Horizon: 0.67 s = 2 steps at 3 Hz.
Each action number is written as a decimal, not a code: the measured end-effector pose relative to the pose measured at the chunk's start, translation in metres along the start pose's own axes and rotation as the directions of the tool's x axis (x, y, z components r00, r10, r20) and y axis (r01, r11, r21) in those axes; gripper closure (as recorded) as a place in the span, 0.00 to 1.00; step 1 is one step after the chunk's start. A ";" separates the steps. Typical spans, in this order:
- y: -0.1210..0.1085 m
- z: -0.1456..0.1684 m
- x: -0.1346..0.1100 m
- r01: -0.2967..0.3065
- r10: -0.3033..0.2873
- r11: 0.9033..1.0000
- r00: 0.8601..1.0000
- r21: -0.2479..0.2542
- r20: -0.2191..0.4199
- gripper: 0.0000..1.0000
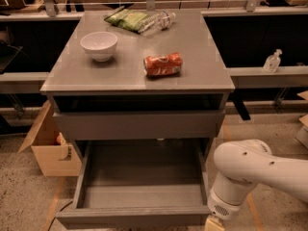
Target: Close middle drawer
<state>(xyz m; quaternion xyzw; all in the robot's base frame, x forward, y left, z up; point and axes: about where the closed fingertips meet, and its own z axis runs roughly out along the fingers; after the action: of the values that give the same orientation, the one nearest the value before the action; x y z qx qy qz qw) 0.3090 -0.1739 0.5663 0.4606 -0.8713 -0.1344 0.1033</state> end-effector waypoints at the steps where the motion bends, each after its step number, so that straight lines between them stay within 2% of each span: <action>1: -0.015 0.043 -0.003 -0.008 0.008 0.999 1.000 -0.036 -0.002 0.64; 2: -0.029 0.079 -0.006 -0.028 0.027 0.998 0.999 -0.047 -0.016 0.87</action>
Offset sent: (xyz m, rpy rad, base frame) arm 0.0063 0.0009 -0.1322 -0.0095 0.0705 -0.0475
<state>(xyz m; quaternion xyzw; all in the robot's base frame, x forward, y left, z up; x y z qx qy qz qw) 0.3108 -0.1732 0.4816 0.4468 -0.8734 -0.1500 0.1228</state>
